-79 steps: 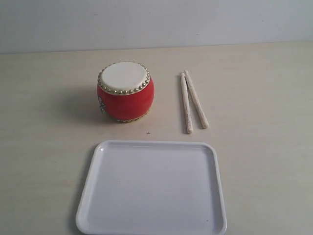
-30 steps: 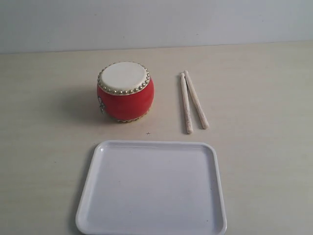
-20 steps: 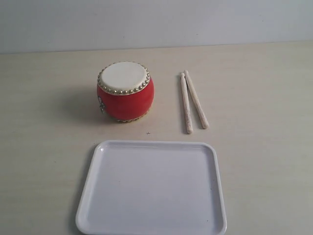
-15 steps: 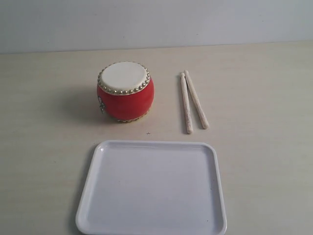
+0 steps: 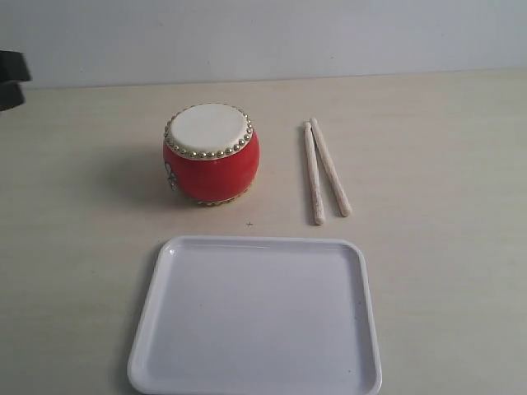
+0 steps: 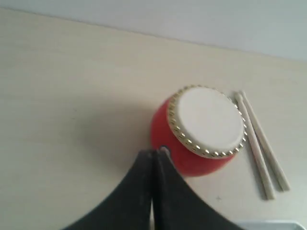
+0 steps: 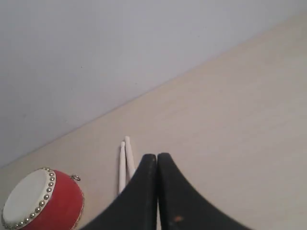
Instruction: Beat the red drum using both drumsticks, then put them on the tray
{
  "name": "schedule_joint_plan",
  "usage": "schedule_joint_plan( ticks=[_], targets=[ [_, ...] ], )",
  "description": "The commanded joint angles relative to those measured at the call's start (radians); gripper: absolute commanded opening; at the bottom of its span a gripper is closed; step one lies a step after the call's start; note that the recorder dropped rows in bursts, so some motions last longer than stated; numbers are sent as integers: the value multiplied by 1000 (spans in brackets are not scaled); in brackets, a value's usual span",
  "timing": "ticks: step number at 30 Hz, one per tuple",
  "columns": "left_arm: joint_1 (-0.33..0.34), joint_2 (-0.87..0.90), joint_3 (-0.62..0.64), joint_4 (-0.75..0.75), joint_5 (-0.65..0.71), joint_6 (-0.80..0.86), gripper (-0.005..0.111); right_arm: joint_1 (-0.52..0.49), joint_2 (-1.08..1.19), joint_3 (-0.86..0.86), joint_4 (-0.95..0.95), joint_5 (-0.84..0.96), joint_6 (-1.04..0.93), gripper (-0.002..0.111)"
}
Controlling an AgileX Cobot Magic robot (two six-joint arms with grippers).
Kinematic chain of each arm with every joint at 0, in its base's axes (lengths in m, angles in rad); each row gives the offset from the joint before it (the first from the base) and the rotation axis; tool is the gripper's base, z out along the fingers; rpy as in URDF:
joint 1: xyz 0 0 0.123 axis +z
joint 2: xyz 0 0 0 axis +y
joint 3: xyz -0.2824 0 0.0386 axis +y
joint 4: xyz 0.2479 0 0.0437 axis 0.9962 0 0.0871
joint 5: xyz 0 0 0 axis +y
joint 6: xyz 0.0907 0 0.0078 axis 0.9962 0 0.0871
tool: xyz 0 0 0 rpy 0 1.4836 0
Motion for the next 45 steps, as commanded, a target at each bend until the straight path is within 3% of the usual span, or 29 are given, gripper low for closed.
schedule_joint_plan(
  ticks=[1,4,7,13,20,27,36,40,45],
  targets=[
    [-159,154,-168,-3,117,33,11,3,132,-50,55,106,-36,0],
    [-244,291,-342,-5,185,33,23,3,203,-50,55,151,-123,0],
    [-317,458,-532,-7,274,33,24,3,224,-50,55,151,-150,0],
    [-388,727,-782,-87,428,31,47,3,225,-50,55,147,-150,0],
    [-399,894,-939,-218,534,31,48,3,225,-50,55,140,-150,0],
    [-409,1036,-1154,-220,672,13,48,3,225,-50,55,136,-152,0],
    [-411,1185,-1368,-60,931,2,48,3,225,-50,55,128,-152,0],
    [-411,1199,-1375,-58,850,81,48,3,225,-50,55,128,-152,0],
    [-411,1202,-1375,-151,755,23,48,3,225,-50,55,128,-152,0]
  ],
)
